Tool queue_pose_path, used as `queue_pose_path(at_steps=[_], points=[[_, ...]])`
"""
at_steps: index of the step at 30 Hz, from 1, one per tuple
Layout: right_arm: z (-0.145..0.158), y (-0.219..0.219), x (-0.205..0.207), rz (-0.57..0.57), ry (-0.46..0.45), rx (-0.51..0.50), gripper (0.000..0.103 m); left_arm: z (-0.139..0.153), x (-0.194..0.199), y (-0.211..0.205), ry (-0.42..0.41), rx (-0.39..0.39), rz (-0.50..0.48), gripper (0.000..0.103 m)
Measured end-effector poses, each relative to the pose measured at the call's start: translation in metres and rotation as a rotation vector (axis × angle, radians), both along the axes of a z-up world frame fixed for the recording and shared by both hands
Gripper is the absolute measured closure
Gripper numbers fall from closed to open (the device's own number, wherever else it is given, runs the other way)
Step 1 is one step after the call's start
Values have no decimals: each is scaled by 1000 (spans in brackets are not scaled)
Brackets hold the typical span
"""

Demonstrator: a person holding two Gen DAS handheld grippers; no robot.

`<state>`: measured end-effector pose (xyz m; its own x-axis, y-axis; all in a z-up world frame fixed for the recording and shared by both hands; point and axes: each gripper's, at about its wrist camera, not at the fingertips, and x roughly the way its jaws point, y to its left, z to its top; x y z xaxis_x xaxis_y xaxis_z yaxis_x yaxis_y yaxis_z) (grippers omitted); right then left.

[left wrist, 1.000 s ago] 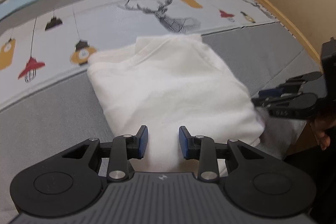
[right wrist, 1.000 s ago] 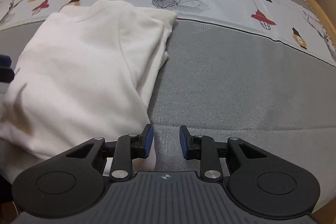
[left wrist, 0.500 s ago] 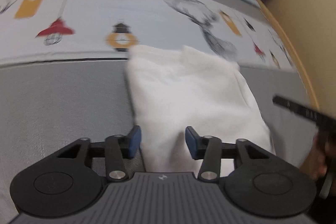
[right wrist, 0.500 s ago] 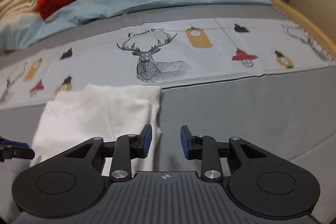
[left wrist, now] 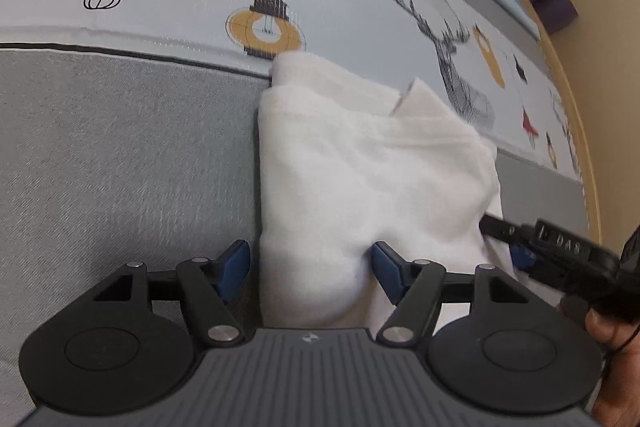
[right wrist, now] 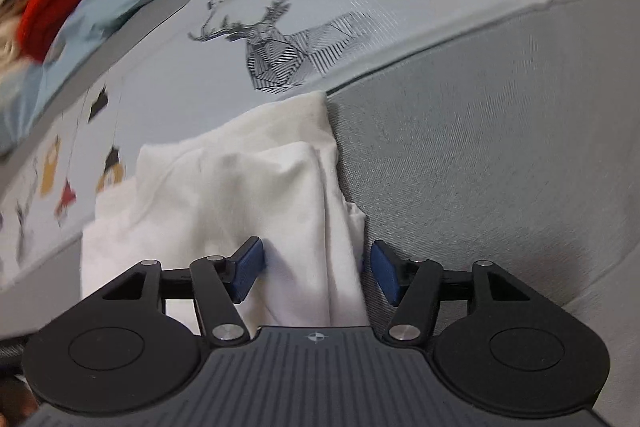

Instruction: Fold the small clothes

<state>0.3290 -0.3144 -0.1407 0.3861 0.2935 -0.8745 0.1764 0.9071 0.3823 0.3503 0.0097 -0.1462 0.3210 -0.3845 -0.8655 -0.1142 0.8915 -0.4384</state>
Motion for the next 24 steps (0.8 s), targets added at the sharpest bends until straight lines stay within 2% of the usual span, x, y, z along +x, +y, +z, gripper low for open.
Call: queue_pose_path(at_steps=[2,4,5,6,8,9,12,14,16,17,18,19,22,24], points=[[0,2,3,11,-5,-4,41,-1,5,-1,-21,-9,13,32],[0,6,5,28,-20,-18,43,-1,10,-2,-42,-17,20,39],[1,5,7,33,-30,-20,52,-2,12,-2,-56,-15,20,52],[1,7,9,38,-40,-17,66,-1,14,-3,-67,-14,13,69],[3,8,13,29,-65,-11,83,4,17,-2,-110,3,1,79],[6,9,14,21,-87,-20,86,12,18,-3,-153,33,-10,80],[23,15,18,0,-219,31,87,41,18,-3,-317,121,-3,80],[35,23,20,15,-310,44,87,53,18,5,-377,151,50,76],[42,31,20,21,-353,-19,86,60,16,14,-382,189,117,70],[44,35,20,16,-354,-84,81,62,15,17,-377,195,129,69],[45,37,19,9,-347,-156,69,64,14,20,-370,187,121,69],[46,37,17,3,-344,-196,63,66,12,21,-371,183,106,69],[53,26,8,9,-355,-152,61,73,2,19,-394,222,40,69],[60,24,-1,52,-370,-142,61,71,-4,17,-379,212,-11,69]])
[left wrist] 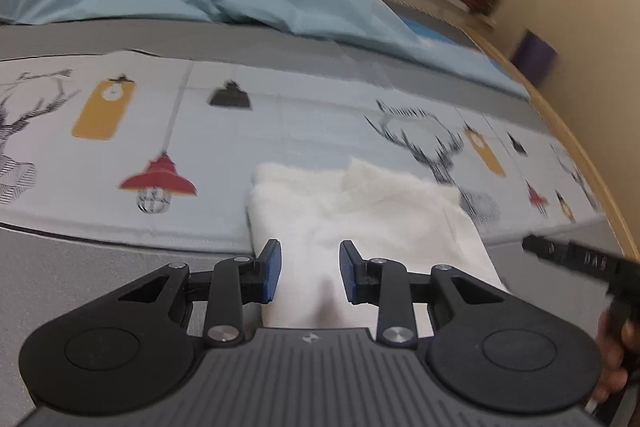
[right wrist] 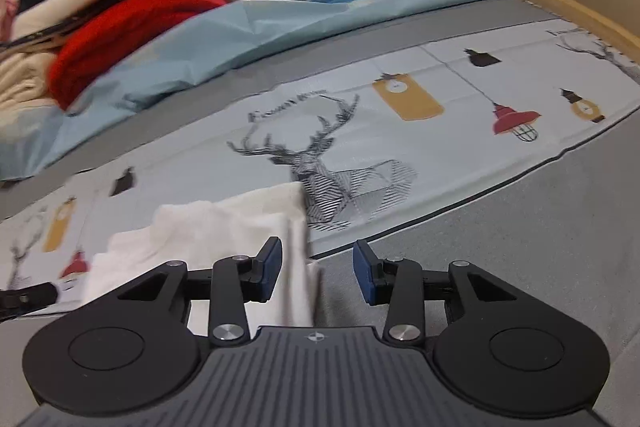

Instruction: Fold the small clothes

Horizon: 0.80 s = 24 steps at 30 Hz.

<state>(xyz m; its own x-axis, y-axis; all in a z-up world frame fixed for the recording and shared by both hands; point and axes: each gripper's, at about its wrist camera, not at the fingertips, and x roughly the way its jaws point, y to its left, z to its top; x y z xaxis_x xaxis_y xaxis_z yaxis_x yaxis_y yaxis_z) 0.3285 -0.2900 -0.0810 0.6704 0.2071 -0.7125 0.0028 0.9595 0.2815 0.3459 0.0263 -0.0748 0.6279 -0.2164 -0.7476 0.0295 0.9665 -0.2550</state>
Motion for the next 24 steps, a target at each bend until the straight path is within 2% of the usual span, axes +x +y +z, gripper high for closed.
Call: queue_pose_path(at_steps=[2,3,5,6,7,8,11,13,15,17,18,19,20,22,23,24], points=[[1,0,-5,52,19,4,61,-6,-5,-5,43,-5,-55,69],[-4,0,-5,87,61,16,61,-10,-7,-8,70,11,-78,66],[-18,8,-8,137,179,-37,60,-28,-11,-20,180,119,-122,63],[-27,11,-10,148,242,-106,59,-37,-14,-24,229,184,-132,50],[-33,13,-13,142,274,-151,58,-42,-18,-25,241,228,-119,43],[-34,11,-16,123,286,-166,55,-39,-20,-23,232,230,-89,40],[-21,1,-21,85,257,-110,55,-24,-27,-19,197,186,-54,43],[-12,1,-26,103,220,-107,55,-14,-34,-24,158,193,-80,43],[-13,1,-28,126,233,-98,55,-15,-37,-32,162,217,-126,42],[-25,-1,-28,146,308,-132,55,-31,-42,-43,250,287,-186,41],[-33,-2,-29,141,361,-186,55,-41,-48,-50,307,357,-213,40],[-37,-4,-30,126,388,-229,55,-46,-53,-53,329,412,-227,38],[-35,-8,-33,100,395,-258,56,-43,-59,-56,311,447,-228,37],[-14,-20,-41,52,336,-221,56,-26,-69,-59,248,470,-209,37],[0,-24,-47,43,290,-189,56,-12,-77,-59,202,470,-196,34],[16,-28,-55,49,232,-166,57,0,-83,-57,162,468,-180,26]])
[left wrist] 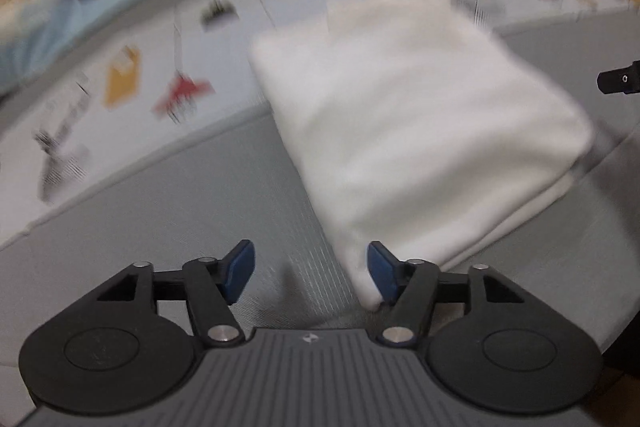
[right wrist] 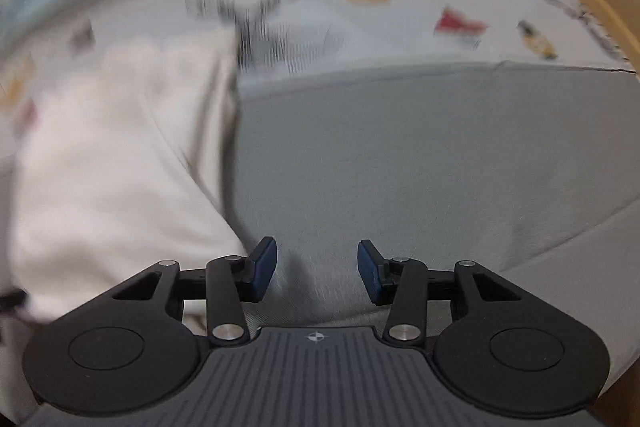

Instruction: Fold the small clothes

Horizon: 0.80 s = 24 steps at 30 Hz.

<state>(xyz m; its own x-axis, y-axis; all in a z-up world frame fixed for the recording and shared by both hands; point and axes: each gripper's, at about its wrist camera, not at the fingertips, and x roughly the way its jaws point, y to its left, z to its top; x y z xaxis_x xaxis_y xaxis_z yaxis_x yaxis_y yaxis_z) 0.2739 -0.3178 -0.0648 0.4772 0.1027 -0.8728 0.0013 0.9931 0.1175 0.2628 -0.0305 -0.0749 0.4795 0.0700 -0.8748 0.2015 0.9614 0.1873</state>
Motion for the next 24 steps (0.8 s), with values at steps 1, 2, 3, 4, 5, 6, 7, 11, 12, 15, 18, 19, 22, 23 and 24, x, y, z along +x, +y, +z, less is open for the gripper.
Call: queue_pose_path(at_steps=[1,2,3,4,5,6,7,11,12,15,18,19,22,23,24], points=[[17,-2,-9,14,-63,7,56,14,-7,3,-47,-10,17,21],[32,-5,-19,23,-121,3,56,29,-16,6,-95,-27,38,15],[48,-6,-33,30,-183,2,55,43,-25,8,-141,-54,62,12],[59,-9,-42,33,-225,11,55,56,-33,9,-179,-81,84,11],[70,-11,-55,32,-267,32,54,68,-43,10,-216,-112,104,11],[78,-15,-69,27,-307,61,51,77,-56,11,-249,-145,125,11],[82,-18,-82,19,-343,87,49,84,-69,12,-275,-179,146,11],[88,-20,-130,-22,-404,128,40,82,-110,10,-333,-271,226,11],[90,-18,-139,-18,-431,147,38,84,-118,9,-330,-280,259,11],[83,-3,-157,26,-444,94,30,83,-134,11,-333,-404,300,11],[85,12,-167,87,-465,64,25,74,-142,11,-294,-410,346,11],[84,16,-167,103,-461,43,24,72,-142,10,-284,-402,345,11],[80,22,-165,124,-436,17,23,66,-141,5,-283,-334,319,11],[79,23,-165,127,-426,17,23,64,-141,4,-283,-316,314,11],[77,25,-165,127,-418,17,23,62,-140,4,-280,-308,313,11]])
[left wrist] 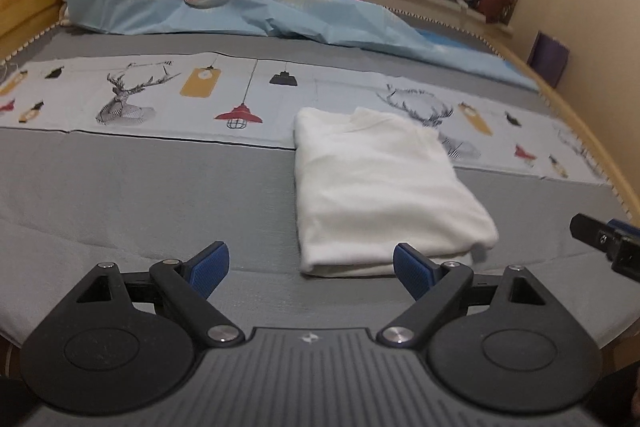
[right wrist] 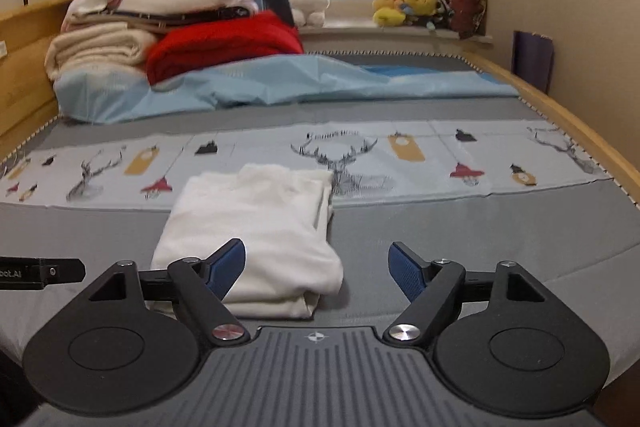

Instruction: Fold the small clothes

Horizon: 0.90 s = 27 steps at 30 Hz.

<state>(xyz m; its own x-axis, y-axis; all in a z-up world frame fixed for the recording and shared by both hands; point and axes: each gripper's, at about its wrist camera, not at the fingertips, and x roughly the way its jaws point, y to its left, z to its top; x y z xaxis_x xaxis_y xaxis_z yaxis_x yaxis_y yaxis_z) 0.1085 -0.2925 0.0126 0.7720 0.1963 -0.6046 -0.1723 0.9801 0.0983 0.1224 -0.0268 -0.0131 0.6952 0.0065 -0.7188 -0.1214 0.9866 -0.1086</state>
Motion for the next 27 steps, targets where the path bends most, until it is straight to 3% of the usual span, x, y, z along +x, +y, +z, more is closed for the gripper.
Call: queue_pose_path(at_steps=[27], points=[[-4,11,0,42,21,10,23,-15,0,-8,35,21,-26,11]])
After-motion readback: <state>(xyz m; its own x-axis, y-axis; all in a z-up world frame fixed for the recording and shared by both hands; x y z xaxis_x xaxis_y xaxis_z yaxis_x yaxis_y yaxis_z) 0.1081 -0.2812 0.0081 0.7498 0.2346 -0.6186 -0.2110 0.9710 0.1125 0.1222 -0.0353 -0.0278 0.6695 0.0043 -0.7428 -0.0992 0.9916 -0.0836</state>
